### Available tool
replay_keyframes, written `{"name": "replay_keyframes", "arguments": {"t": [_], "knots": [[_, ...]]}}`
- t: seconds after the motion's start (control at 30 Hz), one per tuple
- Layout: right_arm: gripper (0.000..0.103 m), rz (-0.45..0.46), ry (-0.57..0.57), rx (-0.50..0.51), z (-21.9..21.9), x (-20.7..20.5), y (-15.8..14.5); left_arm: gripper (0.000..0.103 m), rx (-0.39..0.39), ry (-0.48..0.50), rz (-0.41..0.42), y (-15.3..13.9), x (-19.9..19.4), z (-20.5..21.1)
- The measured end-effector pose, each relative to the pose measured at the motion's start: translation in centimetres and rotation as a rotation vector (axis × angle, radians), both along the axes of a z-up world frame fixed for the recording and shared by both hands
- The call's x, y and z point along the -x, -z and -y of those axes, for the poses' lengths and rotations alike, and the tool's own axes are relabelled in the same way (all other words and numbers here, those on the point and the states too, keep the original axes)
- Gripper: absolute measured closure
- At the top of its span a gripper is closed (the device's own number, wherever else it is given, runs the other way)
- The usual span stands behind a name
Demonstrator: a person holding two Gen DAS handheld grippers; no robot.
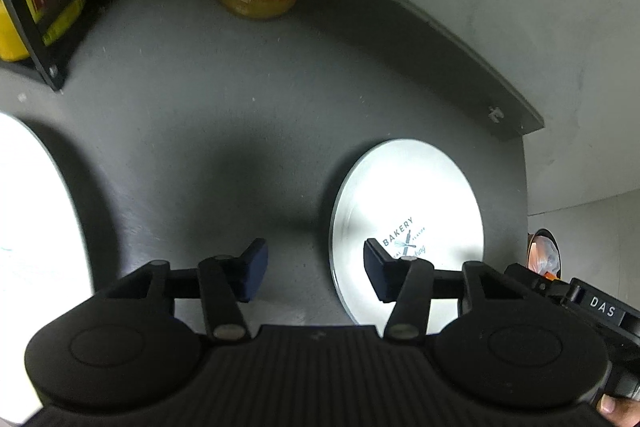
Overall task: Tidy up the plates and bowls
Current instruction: 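Move both grippers to the small white 'BAKERY' plate, then close both grippers on the rim of the 'BAKERY' plate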
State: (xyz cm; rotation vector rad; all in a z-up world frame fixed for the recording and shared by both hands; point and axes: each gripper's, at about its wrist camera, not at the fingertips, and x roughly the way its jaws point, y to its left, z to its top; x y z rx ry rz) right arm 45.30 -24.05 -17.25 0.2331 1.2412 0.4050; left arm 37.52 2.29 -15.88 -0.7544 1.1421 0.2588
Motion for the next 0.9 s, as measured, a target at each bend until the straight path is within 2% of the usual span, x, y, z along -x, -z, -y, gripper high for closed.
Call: {"name": "replay_keyframes", "arguments": {"t": [0.2,0.37,0.43,0.6,0.67,0.7,0.73,0.77,0.83,0.9], "knots": [[0.054,-0.043,-0.035,0.016,0.1,-1.6,2.2,0.067,0.037,-0.035,-0.026,2.0,-1.2,0.3],[0.059,-0.077,-0.063,0.017,-0.2,-2.2,3.7,0.072,0.043,-0.043,-0.039,2.9,-1.9,0.6],[0.065,-0.090,-0.069,0.018,-0.4,-2.4,4.3,0.074,0.045,-0.045,-0.050,3.2,-2.1,0.6],[0.070,-0.114,-0.090,0.003,-0.7,-2.3,5.4,0.085,0.069,-0.046,-0.059,4.0,-2.4,0.7],[0.077,-0.115,-0.096,-0.010,-0.9,-2.2,5.6,0.092,0.087,-0.043,-0.050,4.2,-2.6,0.7],[0.085,-0.120,-0.099,-0.021,-0.9,-2.2,5.8,0.097,0.090,-0.031,-0.040,4.3,-2.7,0.9],[0.089,-0.143,-0.093,-0.048,-0.8,-2.2,6.0,0.097,0.081,-0.017,-0.040,4.2,-2.9,1.1],[0.090,-0.145,-0.084,-0.056,-0.7,-2.2,6.0,0.097,0.051,0.005,-0.038,3.9,-3.0,1.5],[0.090,-0.107,-0.103,-0.052,-0.7,-1.9,5.5,0.097,-0.005,0.050,-0.007,3.1,-3.1,2.2],[0.091,-0.070,-0.113,-0.056,-0.7,-1.7,4.7,0.097,0.003,0.049,0.018,2.6,-3.1,2.1]]}}
